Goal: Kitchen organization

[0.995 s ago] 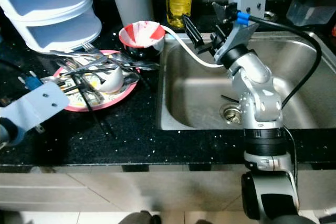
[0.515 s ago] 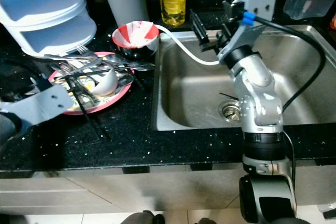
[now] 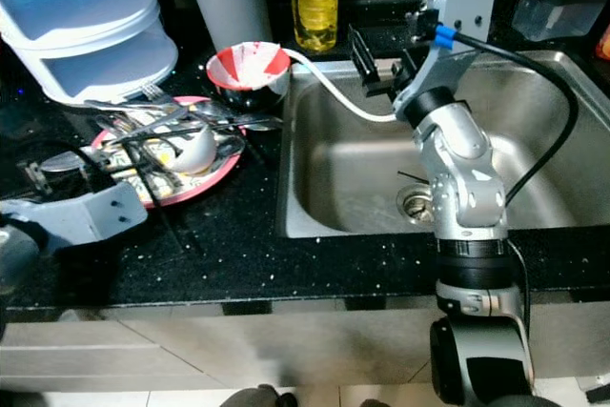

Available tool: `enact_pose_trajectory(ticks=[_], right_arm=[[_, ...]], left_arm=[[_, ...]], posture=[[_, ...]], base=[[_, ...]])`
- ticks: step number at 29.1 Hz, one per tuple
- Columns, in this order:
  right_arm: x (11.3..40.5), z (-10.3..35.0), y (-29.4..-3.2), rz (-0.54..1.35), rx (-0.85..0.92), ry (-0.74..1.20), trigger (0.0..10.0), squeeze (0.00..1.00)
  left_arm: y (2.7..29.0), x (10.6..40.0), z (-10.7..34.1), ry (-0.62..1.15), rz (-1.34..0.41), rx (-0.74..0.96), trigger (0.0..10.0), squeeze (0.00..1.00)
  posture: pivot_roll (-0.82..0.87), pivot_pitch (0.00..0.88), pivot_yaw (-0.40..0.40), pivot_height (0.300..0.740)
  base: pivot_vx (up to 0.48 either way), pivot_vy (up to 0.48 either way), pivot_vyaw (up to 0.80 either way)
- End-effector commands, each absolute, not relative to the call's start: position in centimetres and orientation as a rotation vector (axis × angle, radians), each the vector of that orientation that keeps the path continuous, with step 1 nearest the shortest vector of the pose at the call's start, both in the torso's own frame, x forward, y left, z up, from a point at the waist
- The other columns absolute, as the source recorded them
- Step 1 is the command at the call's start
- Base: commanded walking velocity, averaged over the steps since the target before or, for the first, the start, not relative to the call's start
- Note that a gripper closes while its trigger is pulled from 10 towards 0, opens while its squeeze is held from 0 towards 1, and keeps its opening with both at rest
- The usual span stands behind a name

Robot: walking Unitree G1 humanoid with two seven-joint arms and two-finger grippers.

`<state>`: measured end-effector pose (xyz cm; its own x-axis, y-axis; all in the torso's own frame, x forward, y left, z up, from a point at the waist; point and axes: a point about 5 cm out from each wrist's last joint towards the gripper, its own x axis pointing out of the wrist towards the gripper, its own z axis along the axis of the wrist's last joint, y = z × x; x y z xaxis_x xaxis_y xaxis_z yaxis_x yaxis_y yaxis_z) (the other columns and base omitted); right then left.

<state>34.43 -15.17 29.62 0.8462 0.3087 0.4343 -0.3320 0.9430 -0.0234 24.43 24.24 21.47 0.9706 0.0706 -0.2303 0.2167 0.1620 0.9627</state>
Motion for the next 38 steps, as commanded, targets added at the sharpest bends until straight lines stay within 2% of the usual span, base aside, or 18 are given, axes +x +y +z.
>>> enact_pose_trajectory(ticks=[1,2,6,8,10,14,15,16,19,20,23,29,32,33,35,38], right_arm=[[34.7,29.2,-14.6,0.352,0.057,-0.433,10.0,0.0],[34.7,29.3,-14.5,0.357,0.056,-0.433,10.0,0.0],[34.8,29.5,-14.4,0.362,0.056,-0.438,10.0,0.0],[35.0,30.0,-14.5,0.355,0.058,-0.452,10.0,0.0],[35.1,30.2,-14.6,0.348,0.056,-0.457,10.0,0.0],[35.2,30.2,-14.8,0.337,0.053,-0.46,10.0,0.0],[35.4,30.2,-15.1,0.324,0.052,-0.461,10.0,0.0],[35.4,30.2,-15.1,0.324,0.052,-0.461,10.0,0.0],[35.4,30.4,-15.8,0.265,0.044,-0.476,10.0,0.0],[35.4,30.4,-15.8,0.265,0.044,-0.476,10.0,0.0],[35.1,30.5,-16.5,0.222,0.035,-0.487,10.0,0.0],[34.9,30.4,-17.3,0.183,0.03,-0.485,10.0,0.0],[34.9,30.4,-17.5,0.173,0.03,-0.486,10.0,0.0],[34.9,30.4,-17.5,0.17,0.03,-0.487,10.0,0.0],[34.9,30.4,-17.5,0.17,0.03,-0.487,10.0,0.0],[35.0,30.4,-17.5,0.166,0.031,-0.485,10.0,0.0]], left_arm=[[23.4,25.1,23.2,0.12,-0.072,1.379,0.0,0.0],[22.8,25.5,24.3,0.062,-0.062,1.325,10.0,0.0],[21.6,26.2,26.1,-0.034,-0.072,1.219,10.0,0.0],[19.2,27.3,29.7,-0.199,-0.153,1.115,10.0,0.0],[18.1,28.2,31.2,-0.261,-0.183,1.078,10.0,0.0],[16.7,29.3,32.1,-0.299,-0.228,1.013,10.0,0.0],[15.0,30.6,32.3,-0.316,-0.29,0.917,10.0,0.0],[15.0,30.6,32.3,-0.316,-0.29,0.917,10.0,0.0],[7.9,32.8,31.9,-0.352,-0.59,0.582,10.0,0.0],[7.9,32.8,31.9,-0.352,-0.59,0.582,10.0,0.0],[4.6,32.5,31.6,-0.35,-0.797,0.344,10.0,0.0],[3.3,31.8,32.2,-0.365,-0.941,0.165,10.0,0.0],[3.2,32.1,32.2,-0.341,-0.949,0.11,10.0,0.02],[3.5,32.7,31.8,-0.301,-0.917,0.082,10.0,1.0],[3.5,32.7,31.8,-0.301,-0.917,0.082,10.0,1.0],[4.0,33.9,30.3,-0.167,-0.869,-0.022,10.0,1.0]], posture=[[0.15,0.033,0.043,0.74],[0.15,0.031,0.037,0.74],[0.15,0.027,0.035,0.74],[0.15,0.024,0.034,0.74],[0.15,0.022,0.035,0.74],[0.15,0.02,0.035,0.74],[0.15,0.014,0.039,0.74],[0.15,0.014,0.039,0.74],[0.1,0.0,0.064,0.74],[0.1,0.0,0.064,0.74],[0.09,0.001,0.074,0.74],[0.05,0.008,0.091,0.74],[0.05,0.012,0.09,0.74],[0.05,0.012,0.09,0.74],[0.05,0.012,0.09,0.74],[0.07,0.024,0.079,0.74]], base=[[0.0,0.0,0.0],[0.0,0.0,0.0],[0.0,0.0,0.0],[0.0,0.0,0.0],[0.0,0.0,0.0],[0.0,0.0,0.0],[0.0,0.0,0.0],[0.0,0.0,0.0],[0.0,0.0,0.0],[0.0,0.0,0.0],[0.0,0.0,0.0],[0.0,0.0,0.0],[0.0,0.0,0.0],[0.0,0.0,0.0],[0.0,0.0,0.0],[0.0,0.0,0.0]])
